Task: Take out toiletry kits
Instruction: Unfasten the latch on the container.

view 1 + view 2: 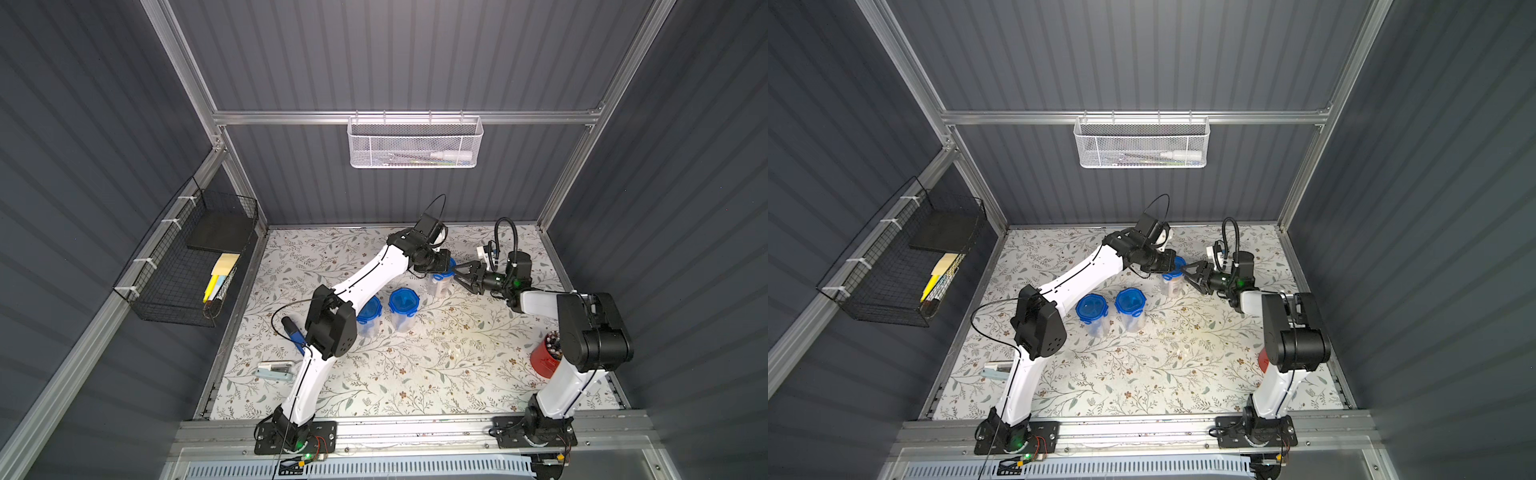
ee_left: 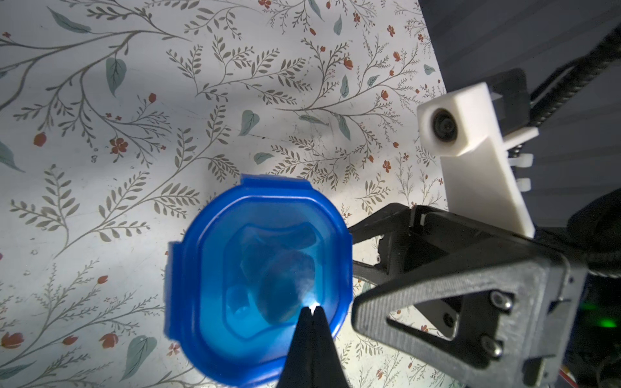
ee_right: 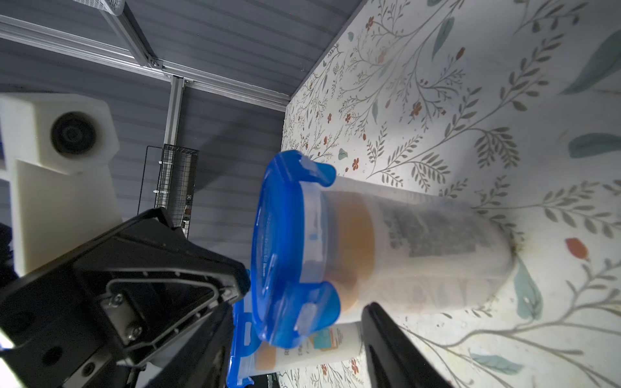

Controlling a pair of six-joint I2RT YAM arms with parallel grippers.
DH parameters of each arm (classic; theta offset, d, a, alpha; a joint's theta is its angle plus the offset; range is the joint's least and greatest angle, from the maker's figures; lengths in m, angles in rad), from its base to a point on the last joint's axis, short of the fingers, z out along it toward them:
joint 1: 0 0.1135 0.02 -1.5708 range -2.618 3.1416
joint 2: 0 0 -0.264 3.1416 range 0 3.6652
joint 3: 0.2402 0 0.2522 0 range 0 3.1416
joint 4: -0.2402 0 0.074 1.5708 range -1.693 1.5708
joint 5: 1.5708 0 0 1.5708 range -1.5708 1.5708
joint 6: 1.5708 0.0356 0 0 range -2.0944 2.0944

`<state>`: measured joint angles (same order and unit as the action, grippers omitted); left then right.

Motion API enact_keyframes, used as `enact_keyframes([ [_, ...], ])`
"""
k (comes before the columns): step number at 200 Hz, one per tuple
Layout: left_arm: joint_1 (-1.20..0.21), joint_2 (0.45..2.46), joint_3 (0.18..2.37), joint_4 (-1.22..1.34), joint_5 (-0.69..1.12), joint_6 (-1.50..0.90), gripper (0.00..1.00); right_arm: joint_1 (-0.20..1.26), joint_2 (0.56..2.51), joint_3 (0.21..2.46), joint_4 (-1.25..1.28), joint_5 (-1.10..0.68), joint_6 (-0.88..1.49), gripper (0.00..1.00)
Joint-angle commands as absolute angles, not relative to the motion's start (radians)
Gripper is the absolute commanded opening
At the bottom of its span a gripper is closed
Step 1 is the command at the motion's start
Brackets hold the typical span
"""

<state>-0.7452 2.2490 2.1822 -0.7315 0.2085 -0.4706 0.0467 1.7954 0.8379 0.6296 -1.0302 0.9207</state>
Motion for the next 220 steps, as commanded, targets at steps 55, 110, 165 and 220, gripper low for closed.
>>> enact_keyframes([
  [55, -0.747, 2.246, 2.047, -0.690, 0.189, -0.488, 0.00, 0.043, 1.838, 0.847, 0.891, -1.088, 1.068, 0.64],
  [110, -0.738, 2.246, 1.995, -0.677, 0.187, -0.502, 0.00, 0.041, 1.875, 0.813, 1.207, -1.114, 1.248, 0.61],
  [165, -0.728, 2.244, 1.919, -0.665, 0.183, -0.516, 0.00, 0.040, 1.917, 0.807, 1.414, -1.111, 1.370, 0.58],
  [220, -0.713, 2.249, 1.866, -0.645, 0.184, -0.528, 0.00, 0.035, 1.877, 0.800, 1.412, -1.117, 1.370, 0.50],
])
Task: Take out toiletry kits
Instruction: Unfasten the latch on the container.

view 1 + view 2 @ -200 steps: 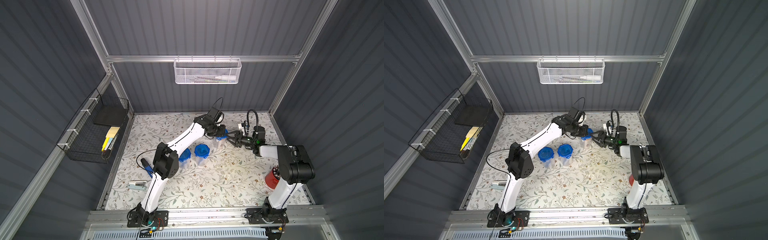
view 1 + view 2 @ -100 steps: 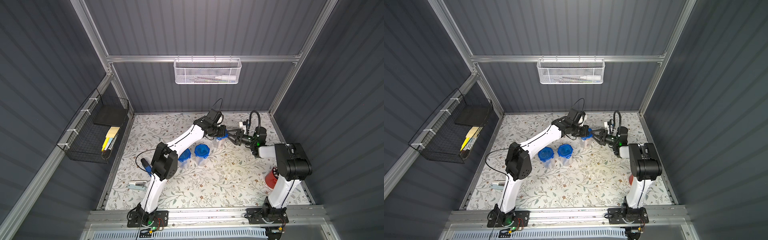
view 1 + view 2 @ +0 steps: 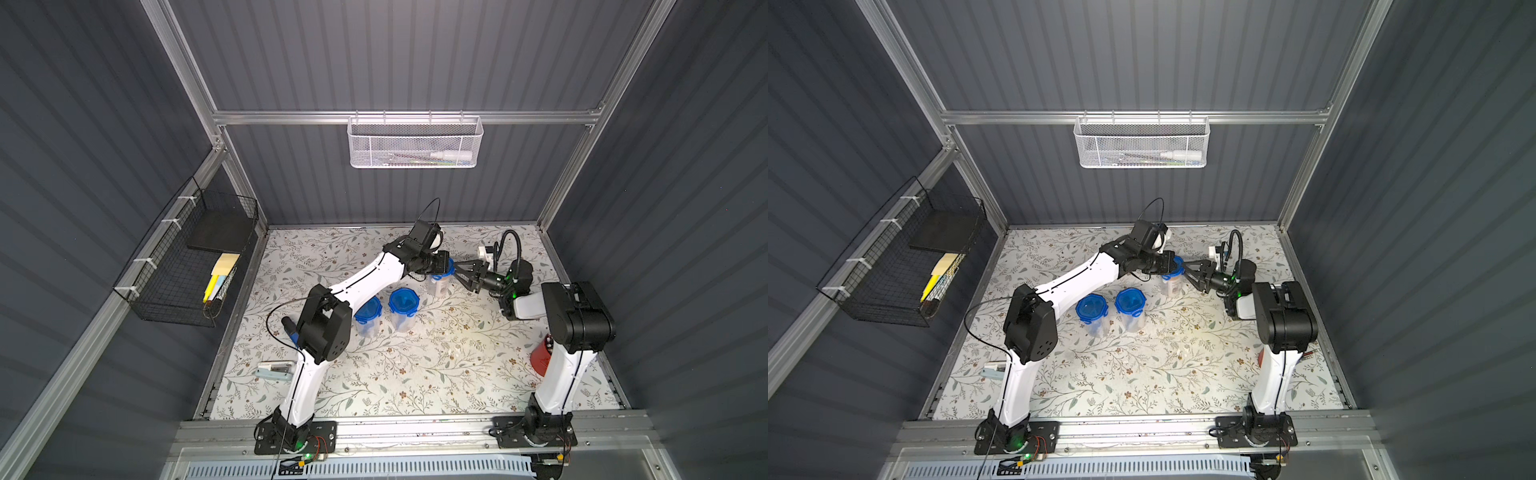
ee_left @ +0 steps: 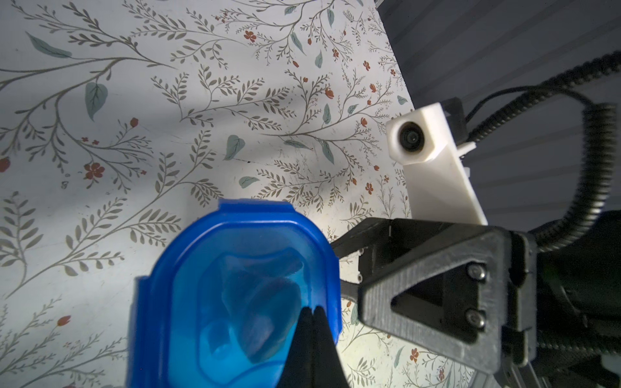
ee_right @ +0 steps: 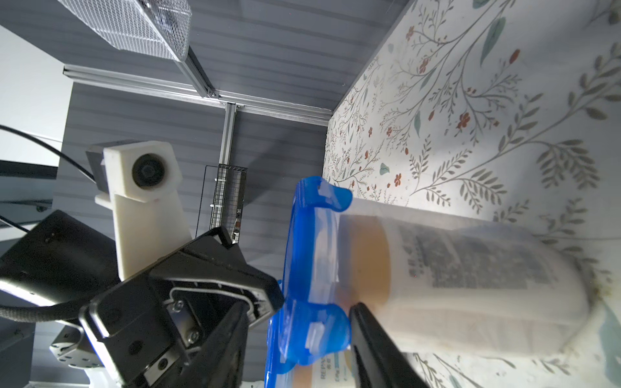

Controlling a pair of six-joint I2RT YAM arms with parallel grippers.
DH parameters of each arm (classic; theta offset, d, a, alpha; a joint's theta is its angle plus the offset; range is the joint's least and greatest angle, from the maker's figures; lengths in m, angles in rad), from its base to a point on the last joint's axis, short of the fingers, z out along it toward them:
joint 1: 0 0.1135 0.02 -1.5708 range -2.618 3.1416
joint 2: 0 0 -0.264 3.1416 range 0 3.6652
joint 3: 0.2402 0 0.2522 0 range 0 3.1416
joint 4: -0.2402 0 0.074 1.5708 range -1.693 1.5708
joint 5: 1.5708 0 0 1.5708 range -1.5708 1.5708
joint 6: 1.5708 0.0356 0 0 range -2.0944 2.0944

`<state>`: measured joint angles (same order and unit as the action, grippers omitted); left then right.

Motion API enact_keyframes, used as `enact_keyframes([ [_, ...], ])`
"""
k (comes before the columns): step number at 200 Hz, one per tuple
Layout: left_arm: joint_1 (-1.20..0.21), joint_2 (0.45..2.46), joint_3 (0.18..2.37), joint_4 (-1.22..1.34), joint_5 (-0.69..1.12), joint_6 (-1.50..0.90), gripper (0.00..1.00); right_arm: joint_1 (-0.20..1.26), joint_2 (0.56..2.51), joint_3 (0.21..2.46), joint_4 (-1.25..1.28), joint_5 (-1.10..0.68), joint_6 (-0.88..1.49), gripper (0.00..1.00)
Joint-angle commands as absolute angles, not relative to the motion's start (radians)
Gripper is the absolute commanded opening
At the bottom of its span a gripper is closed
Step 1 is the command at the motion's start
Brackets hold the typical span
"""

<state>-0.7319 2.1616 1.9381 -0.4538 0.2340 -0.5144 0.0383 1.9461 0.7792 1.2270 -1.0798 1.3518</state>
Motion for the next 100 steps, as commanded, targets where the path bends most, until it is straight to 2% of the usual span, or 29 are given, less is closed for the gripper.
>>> enact_keyframes([
  [1, -0.713, 2.251, 1.865, -0.644, 0.185, -0.527, 0.00, 0.036, 1.877, 0.800, 1.412, -1.117, 1.370, 0.50],
  [21, -0.713, 2.268, 1.874, -0.647, 0.187, -0.528, 0.00, 0.034, 1.876, 0.796, 1.407, -1.114, 1.371, 0.49],
  [100, -0.717, 2.298, 1.884, -0.652, 0.189, -0.537, 0.00, 0.027, 1.881, 0.790, 1.345, -1.107, 1.334, 0.32],
])
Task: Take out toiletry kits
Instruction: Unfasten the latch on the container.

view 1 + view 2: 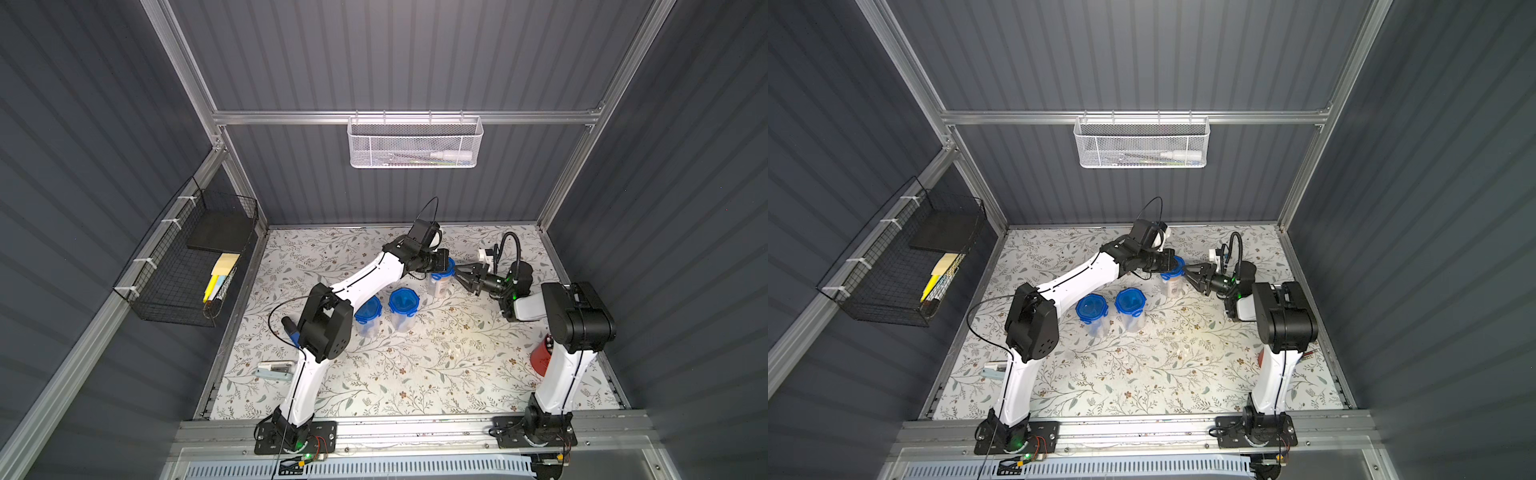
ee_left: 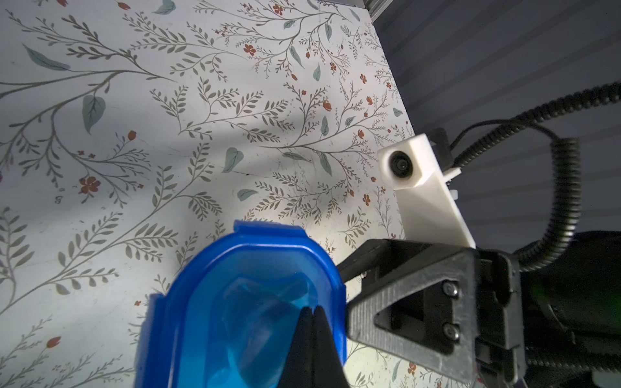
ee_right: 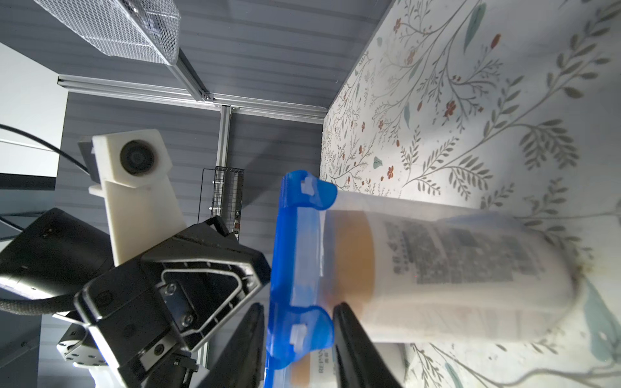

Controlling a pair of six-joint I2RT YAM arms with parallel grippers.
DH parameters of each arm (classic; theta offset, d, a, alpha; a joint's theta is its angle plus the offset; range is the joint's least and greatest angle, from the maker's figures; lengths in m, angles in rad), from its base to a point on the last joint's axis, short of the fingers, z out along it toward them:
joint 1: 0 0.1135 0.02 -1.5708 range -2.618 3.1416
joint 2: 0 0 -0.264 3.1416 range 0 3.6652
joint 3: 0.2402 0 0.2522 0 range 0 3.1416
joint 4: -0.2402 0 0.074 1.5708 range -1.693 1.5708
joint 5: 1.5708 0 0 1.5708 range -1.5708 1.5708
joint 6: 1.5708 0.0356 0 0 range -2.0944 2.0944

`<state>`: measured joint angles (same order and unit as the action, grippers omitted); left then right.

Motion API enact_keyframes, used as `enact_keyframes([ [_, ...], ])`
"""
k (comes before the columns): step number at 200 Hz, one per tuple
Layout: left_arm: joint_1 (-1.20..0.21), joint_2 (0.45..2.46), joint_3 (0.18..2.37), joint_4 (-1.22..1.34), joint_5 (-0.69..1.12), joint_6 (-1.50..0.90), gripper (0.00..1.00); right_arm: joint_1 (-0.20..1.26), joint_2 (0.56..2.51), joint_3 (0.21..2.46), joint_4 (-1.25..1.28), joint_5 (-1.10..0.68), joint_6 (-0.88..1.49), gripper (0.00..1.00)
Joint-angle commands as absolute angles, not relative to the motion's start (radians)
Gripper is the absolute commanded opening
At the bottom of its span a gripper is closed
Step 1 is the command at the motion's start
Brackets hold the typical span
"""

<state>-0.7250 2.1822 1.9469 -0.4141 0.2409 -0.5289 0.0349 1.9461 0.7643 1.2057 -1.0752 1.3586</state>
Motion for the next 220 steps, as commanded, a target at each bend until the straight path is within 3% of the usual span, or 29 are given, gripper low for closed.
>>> enact_keyframes([
  [1, -0.718, 2.298, 1.884, -0.652, 0.188, -0.537, 0.00, 0.027, 1.881, 0.790, 1.342, -1.107, 1.332, 0.32],
  [54, -0.736, 2.315, 1.893, -0.660, 0.189, -0.537, 0.00, 0.023, 1.838, 0.790, 1.112, -1.105, 1.208, 0.24],
  [96, -0.746, 2.318, 1.869, -0.657, 0.193, -0.545, 0.00, 0.023, 1.766, 0.807, 0.869, -1.089, 1.080, 0.24],
  [141, -0.745, 2.299, 1.869, -0.649, 0.191, -0.548, 0.00, 0.023, 1.634, 0.892, 0.380, -1.006, 0.810, 0.28],
  [177, -0.746, 2.278, 1.959, -0.660, 0.188, -0.540, 0.00, 0.043, 1.513, 1.045, -0.095, -0.830, 0.556, 0.30],
  [220, -0.747, 2.284, 2.147, -0.699, 0.202, -0.525, 0.00, 0.129, 1.430, 1.125, -0.371, -0.570, 0.395, 0.00],
])
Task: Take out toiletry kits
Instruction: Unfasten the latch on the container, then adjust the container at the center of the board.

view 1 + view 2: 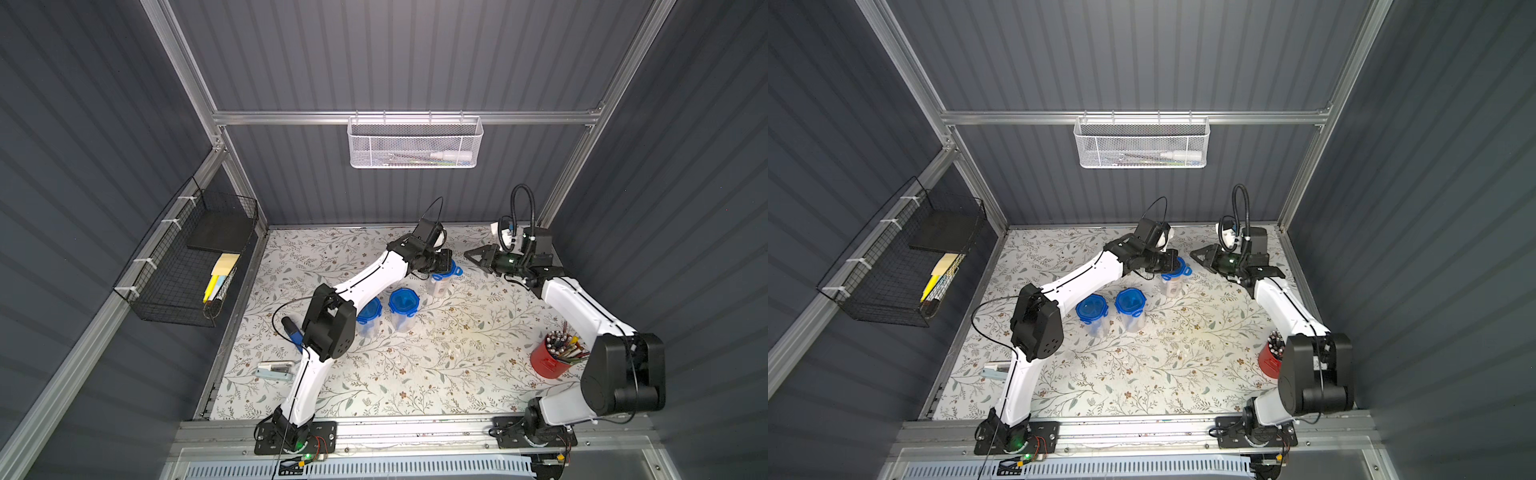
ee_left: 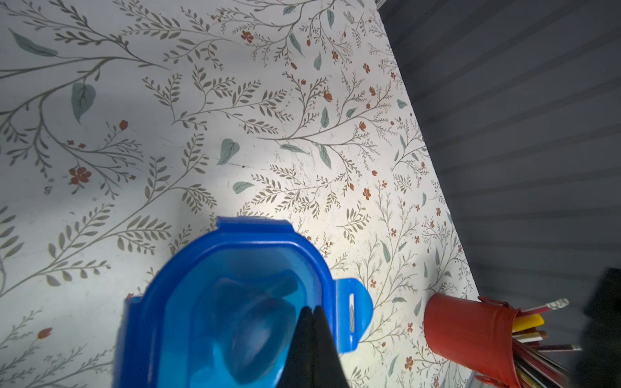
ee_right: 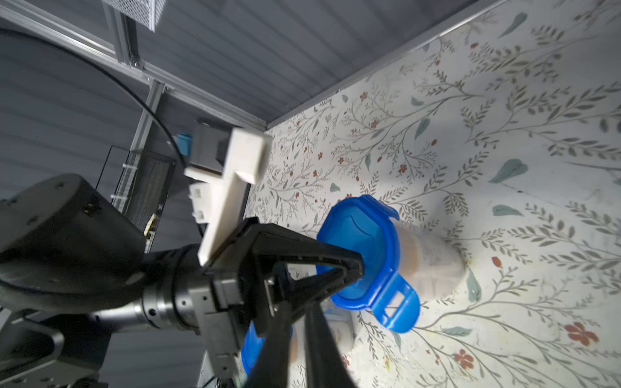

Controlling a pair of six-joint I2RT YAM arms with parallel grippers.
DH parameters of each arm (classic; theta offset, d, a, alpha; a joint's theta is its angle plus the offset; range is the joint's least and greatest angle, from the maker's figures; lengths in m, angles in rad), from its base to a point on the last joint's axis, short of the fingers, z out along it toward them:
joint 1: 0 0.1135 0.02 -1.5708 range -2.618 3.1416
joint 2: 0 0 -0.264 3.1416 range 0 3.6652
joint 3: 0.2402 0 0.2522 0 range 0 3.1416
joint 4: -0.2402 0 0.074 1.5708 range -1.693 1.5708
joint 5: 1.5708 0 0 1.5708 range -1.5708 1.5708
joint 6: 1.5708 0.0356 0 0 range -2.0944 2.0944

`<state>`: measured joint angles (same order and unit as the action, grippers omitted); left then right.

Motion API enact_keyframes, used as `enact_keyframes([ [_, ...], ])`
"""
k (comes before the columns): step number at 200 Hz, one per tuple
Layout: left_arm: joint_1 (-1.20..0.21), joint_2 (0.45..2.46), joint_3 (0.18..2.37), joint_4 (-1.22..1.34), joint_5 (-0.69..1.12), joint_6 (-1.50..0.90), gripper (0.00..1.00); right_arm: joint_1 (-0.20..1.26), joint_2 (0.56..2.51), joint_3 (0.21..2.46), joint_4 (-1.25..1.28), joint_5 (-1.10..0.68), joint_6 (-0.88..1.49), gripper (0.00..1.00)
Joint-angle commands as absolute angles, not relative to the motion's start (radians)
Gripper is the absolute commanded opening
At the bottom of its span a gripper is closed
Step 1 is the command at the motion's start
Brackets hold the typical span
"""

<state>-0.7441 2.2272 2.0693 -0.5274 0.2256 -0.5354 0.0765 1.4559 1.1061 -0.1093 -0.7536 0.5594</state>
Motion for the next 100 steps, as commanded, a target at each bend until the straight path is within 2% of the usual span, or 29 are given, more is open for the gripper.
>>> enact_keyframes([
  [1, -0.747, 2.284, 2.151, -0.699, 0.202, -0.524, 0.00, 0.131, 1.428, 1.125, -0.376, -0.565, 0.393, 0.00],
  [27, -0.747, 2.269, 2.237, -0.711, 0.191, -0.513, 0.00, 0.227, 1.400, 1.147, -0.505, -0.431, 0.341, 0.00],
  [47, -0.743, 2.244, 2.262, -0.730, 0.117, -0.490, 0.00, 0.290, 1.388, 1.147, -0.547, -0.374, 0.318, 0.00],
  [66, -0.722, 2.210, 2.232, -0.728, 0.052, -0.500, 0.00, 0.317, 1.392, 1.140, -0.569, -0.362, 0.316, 0.00],
  [100, -0.665, 2.159, 2.135, -0.676, 0.070, -0.545, 0.00, 0.327, 1.458, 1.170, -0.589, -0.326, 0.323, 0.00],
])
